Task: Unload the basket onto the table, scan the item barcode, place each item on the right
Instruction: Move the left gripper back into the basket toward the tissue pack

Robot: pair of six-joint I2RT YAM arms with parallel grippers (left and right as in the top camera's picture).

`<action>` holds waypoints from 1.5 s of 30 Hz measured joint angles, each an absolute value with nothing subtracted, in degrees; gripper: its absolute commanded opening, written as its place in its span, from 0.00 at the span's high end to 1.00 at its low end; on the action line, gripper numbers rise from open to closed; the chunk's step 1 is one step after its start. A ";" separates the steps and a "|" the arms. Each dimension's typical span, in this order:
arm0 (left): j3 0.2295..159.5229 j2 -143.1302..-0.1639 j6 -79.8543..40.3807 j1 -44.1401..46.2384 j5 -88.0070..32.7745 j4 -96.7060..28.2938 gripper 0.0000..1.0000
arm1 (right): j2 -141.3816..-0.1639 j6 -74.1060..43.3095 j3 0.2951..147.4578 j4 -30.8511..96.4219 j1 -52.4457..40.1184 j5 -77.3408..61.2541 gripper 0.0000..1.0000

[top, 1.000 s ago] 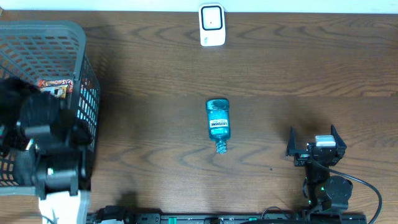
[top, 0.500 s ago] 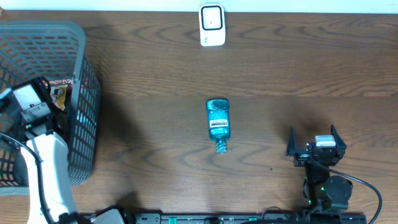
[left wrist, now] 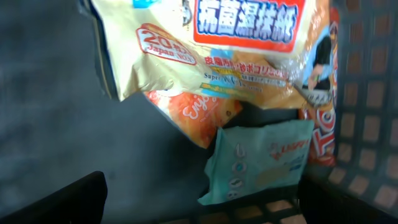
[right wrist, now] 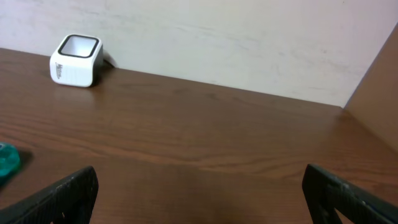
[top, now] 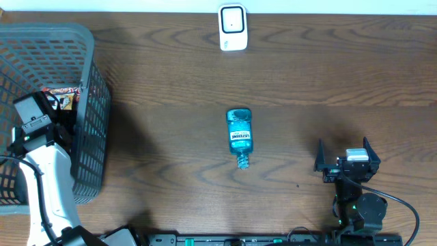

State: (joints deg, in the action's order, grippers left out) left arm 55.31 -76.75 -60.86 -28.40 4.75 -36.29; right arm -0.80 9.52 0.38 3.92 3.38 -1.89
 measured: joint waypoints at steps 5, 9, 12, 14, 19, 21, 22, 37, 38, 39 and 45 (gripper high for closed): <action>55.31 -78.89 -65.47 -28.47 5.52 -35.70 0.02 | -0.82 9.52 0.38 3.92 3.38 -1.89 0.01; 55.31 -83.77 -66.70 -28.53 5.93 -34.81 0.02 | -0.82 9.52 0.38 3.92 3.38 -1.89 0.01; 55.29 -87.33 -67.59 -29.06 5.96 -34.39 0.02 | -0.82 9.52 0.38 3.95 3.38 -1.89 0.01; 55.20 -89.17 -67.99 -29.41 5.96 -34.46 0.02 | -0.82 9.52 0.38 3.92 3.38 -1.89 0.01; 55.20 -91.72 -68.73 -29.58 6.00 -33.54 0.02 | -0.82 9.52 0.38 3.92 3.38 -1.89 0.01; 55.20 -92.68 -68.84 -29.58 6.09 -32.84 0.02 | -0.82 9.52 0.38 3.92 3.38 -1.89 0.01; 55.20 -93.21 -68.86 -29.58 6.13 -32.62 0.02 | -0.82 9.52 0.38 3.92 3.38 -1.89 0.01; 57.52 -96.66 -66.76 -29.47 6.35 -29.89 0.93 | -0.82 9.52 0.38 3.92 3.38 -1.89 0.01; 57.52 -96.64 -66.13 -29.47 6.35 -29.89 0.93 | -0.82 9.52 0.38 3.92 3.38 -1.89 0.01; 57.52 -96.64 -65.63 -29.47 6.37 -29.91 0.93 | -0.82 9.52 0.38 3.92 3.38 -1.89 0.01; 57.32 -95.42 -60.93 -29.58 6.35 -30.68 0.93 | -0.82 9.52 0.38 3.92 3.38 -1.89 0.01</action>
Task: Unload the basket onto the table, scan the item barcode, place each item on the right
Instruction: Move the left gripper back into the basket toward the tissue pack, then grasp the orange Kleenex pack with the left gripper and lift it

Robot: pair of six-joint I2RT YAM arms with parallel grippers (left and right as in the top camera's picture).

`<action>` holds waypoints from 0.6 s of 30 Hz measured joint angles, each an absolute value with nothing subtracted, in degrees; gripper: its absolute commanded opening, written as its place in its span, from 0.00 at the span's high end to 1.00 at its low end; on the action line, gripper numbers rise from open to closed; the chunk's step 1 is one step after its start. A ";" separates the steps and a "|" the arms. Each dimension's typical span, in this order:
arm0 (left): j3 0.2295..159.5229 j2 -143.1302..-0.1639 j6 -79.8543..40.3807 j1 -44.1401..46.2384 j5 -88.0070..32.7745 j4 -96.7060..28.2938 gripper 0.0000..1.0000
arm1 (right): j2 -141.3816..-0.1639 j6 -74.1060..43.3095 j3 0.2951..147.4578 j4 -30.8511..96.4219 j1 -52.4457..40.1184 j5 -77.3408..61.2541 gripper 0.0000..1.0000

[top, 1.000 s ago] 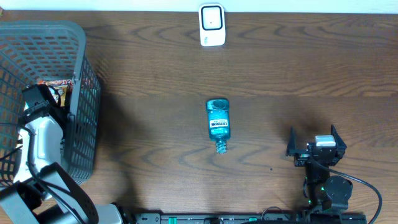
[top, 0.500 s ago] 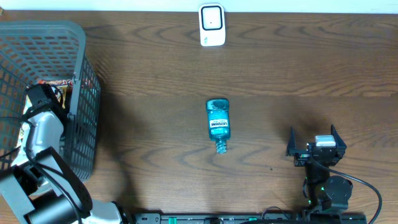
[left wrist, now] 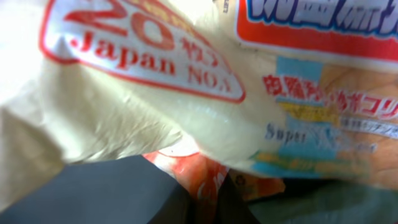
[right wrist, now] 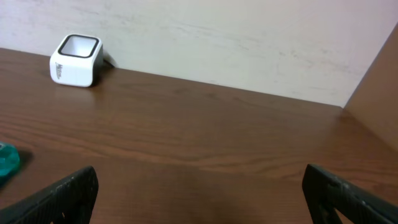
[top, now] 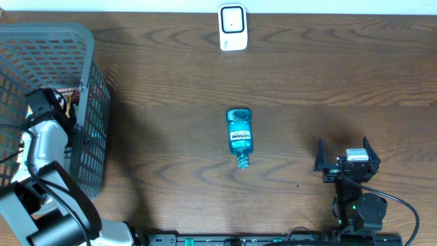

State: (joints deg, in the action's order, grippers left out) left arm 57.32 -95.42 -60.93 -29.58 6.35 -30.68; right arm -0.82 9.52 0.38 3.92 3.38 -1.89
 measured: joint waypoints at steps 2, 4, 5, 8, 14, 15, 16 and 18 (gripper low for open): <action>56.62 -93.69 -59.33 -29.61 6.35 -31.57 0.93 | -0.82 9.52 0.38 3.92 3.38 -1.89 0.01; 56.21 -91.29 -58.46 -29.65 6.31 -31.94 0.93 | -0.82 9.52 0.38 3.92 3.38 -1.89 0.01; 56.05 -89.67 -58.17 -29.76 6.22 -31.94 0.93 | -0.82 9.52 0.38 3.92 3.38 -1.89 0.01; 55.94 -83.29 -57.60 -30.09 6.15 -31.68 0.93 | -0.82 9.52 0.38 3.92 3.38 -1.89 0.01; 55.94 -71.81 -56.93 -30.68 6.33 -29.82 0.93 | -0.82 9.52 0.38 3.90 3.38 -1.87 0.01; 55.94 -70.08 -56.90 -30.72 6.33 -29.39 0.93 | -0.82 9.52 0.38 3.92 3.38 -1.89 0.01; 55.94 -68.66 -56.90 -30.70 6.33 -29.17 0.93 | -0.82 9.52 0.38 3.90 3.38 -1.87 0.01; 55.94 -65.58 -56.90 -30.70 6.31 -28.49 0.93 | -0.82 9.52 0.38 3.92 3.38 -1.89 0.01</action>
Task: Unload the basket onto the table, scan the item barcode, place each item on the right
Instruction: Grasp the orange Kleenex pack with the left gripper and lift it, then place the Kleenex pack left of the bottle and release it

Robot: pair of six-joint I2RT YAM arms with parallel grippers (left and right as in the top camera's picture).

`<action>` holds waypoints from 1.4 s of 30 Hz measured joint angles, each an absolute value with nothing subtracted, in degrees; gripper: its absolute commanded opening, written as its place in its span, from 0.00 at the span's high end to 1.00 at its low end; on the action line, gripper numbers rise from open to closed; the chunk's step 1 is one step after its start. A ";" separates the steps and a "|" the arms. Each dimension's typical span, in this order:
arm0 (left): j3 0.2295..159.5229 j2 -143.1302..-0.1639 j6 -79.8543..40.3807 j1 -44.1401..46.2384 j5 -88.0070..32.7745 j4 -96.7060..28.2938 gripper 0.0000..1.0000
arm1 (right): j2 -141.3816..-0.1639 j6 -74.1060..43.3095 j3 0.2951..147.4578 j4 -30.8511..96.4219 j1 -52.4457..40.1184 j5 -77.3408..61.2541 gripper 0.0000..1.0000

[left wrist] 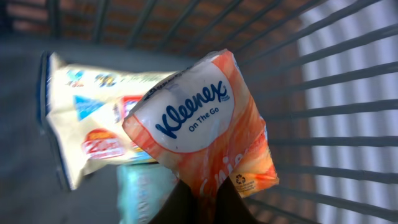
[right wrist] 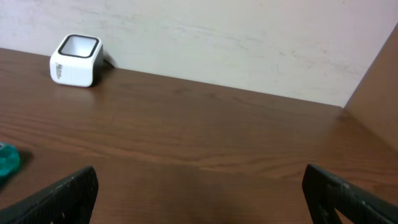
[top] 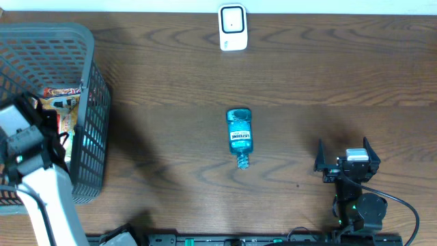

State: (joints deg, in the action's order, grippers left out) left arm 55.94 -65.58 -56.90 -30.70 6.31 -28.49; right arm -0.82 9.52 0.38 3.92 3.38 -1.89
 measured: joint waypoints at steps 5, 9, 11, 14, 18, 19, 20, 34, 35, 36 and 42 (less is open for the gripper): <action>55.94 -57.43 -56.90 -30.70 6.04 -26.24 0.93 | -0.82 9.52 0.38 3.92 3.38 -1.89 0.01; 55.94 -52.47 -56.88 -30.70 1.56 -22.57 0.93 | -0.84 9.52 0.38 3.92 3.38 -1.89 0.01; 55.94 -50.57 -56.93 -30.57 -3.75 -19.00 0.93 | -0.84 9.52 0.38 3.95 3.38 -1.89 0.01; 55.94 -49.12 -56.82 -29.65 -10.61 -14.83 0.92 | -0.84 9.52 0.38 3.92 3.38 -1.89 0.01; 55.94 -48.97 -55.48 -25.56 -20.84 -11.62 0.93 | -0.84 9.52 0.38 3.92 3.38 -1.89 0.01; 55.94 -49.08 -54.92 -24.08 -22.85 -11.70 0.93 | -0.84 9.52 0.38 3.95 3.38 -1.89 0.01; 55.94 -49.23 -54.02 -22.59 -24.53 -11.75 0.93 | -0.84 9.52 0.38 3.92 3.38 -1.89 0.01; 55.88 -67.90 -33.78 9.61 -31.03 -19.29 0.92 | -0.86 9.52 0.38 3.95 3.38 -1.89 0.01; 55.88 -68.51 -33.50 10.13 -30.94 -19.42 0.93 | -0.84 9.52 0.38 3.90 3.38 -1.87 0.01; 55.83 -70.74 -32.62 11.35 -30.68 -20.18 0.93 | -0.84 9.52 0.38 3.92 3.38 -1.89 0.01; 55.83 -84.51 -29.71 16.95 -27.20 -21.26 0.92 | -0.84 9.52 0.38 3.92 3.38 -1.89 0.01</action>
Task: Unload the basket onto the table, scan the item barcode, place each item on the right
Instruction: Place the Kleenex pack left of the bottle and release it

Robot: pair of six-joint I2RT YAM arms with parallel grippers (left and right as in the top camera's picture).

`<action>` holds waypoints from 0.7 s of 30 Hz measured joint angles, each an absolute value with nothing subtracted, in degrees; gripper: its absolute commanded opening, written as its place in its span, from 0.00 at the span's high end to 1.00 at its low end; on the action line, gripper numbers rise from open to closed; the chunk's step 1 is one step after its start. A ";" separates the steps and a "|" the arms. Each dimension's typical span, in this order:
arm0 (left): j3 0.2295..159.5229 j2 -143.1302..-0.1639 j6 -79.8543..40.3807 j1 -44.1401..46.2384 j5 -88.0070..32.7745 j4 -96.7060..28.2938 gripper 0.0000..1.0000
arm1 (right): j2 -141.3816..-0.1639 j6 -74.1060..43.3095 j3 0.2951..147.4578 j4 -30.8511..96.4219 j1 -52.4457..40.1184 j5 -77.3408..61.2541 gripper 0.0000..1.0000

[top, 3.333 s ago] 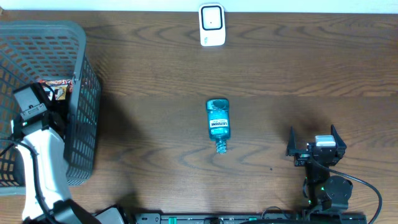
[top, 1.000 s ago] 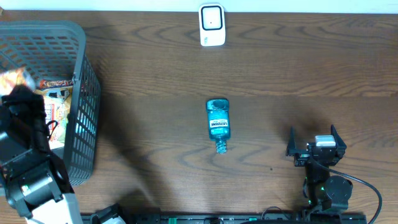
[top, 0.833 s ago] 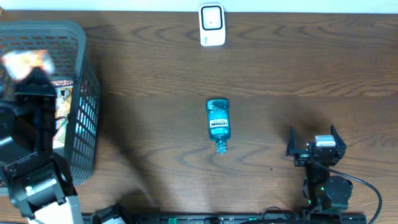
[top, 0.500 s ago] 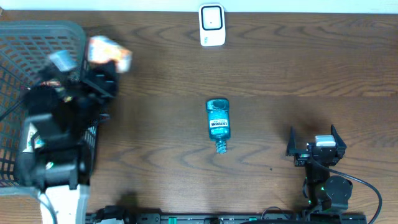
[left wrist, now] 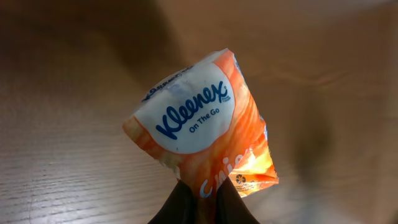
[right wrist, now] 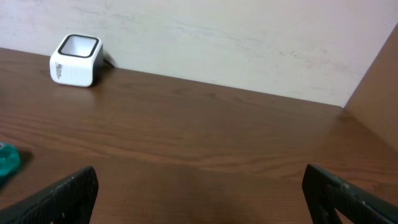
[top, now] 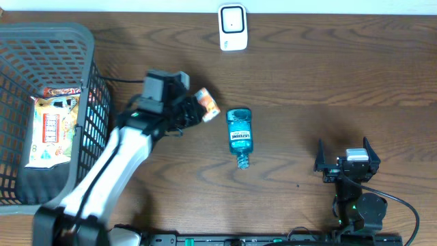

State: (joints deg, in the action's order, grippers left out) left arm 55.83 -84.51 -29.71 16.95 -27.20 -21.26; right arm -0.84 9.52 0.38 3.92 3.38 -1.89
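An orange and white Kleenex tissue pack [left wrist: 202, 130] hangs above the wooden table, pinched at its lower edge by my left gripper [left wrist: 204, 196], which is shut on it. From overhead the pack [top: 206, 104] is just left of the blue mouthwash bottle [top: 239, 134]. The white barcode scanner [top: 233, 27] stands at the table's far edge, also seen as the scanner [right wrist: 76, 60] in the right wrist view. My right gripper [right wrist: 199, 193] rests open at the front right, nothing between its fingers.
A dark mesh basket [top: 89, 89] stands at the left with a yellow wipes packet [top: 48, 130] and other packs inside. The wall runs behind the scanner. The left arm [top: 116, 164] stretches across the table from the front left.
My left gripper, shut on the Kleenex pack, has gone from inside the basket to above the table beside the mouthwash bottle. The right arm has not moved.
My left gripper was open over the packs in the basket. It then sat close against the yellow packet and the orange pack. Later it held the Kleenex pack lifted inside the basket, and now holds it over the table's middle.
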 measured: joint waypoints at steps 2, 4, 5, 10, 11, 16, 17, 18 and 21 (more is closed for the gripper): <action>55.81 -88.71 -29.54 17.85 -26.11 -21.26 0.93 | -0.84 9.52 0.38 3.92 3.38 -1.89 0.01; 55.83 -92.44 -29.43 18.39 -25.28 -21.26 0.93 | -0.84 9.52 0.38 3.92 3.38 -1.89 0.01; 55.81 -94.17 -29.28 18.61 -25.04 -21.26 0.93 | -0.84 9.52 0.38 3.92 3.38 -1.89 0.01; 55.81 -101.47 -28.45 18.98 -24.45 -21.28 0.92 | -0.86 9.52 0.38 3.92 3.38 -1.89 0.01; 55.83 -102.37 -28.42 18.98 -24.53 -21.28 0.93 | -0.86 9.52 0.38 3.92 3.38 -1.89 0.01; 55.81 -102.63 -28.40 18.98 -25.21 -21.02 0.93 | -0.86 9.52 0.38 3.92 3.38 -1.89 0.01; 55.81 -102.63 -28.42 18.98 -25.80 -20.49 0.93 | -0.84 9.52 0.38 3.92 3.38 -1.89 0.01; 55.83 -102.63 -28.40 18.98 -26.55 -19.84 0.93 | -0.86 9.52 0.38 3.92 3.38 -1.89 0.01; 55.83 -102.63 -28.38 19.00 -28.40 -18.44 0.83 | -0.86 9.52 0.38 3.92 3.38 -1.89 0.01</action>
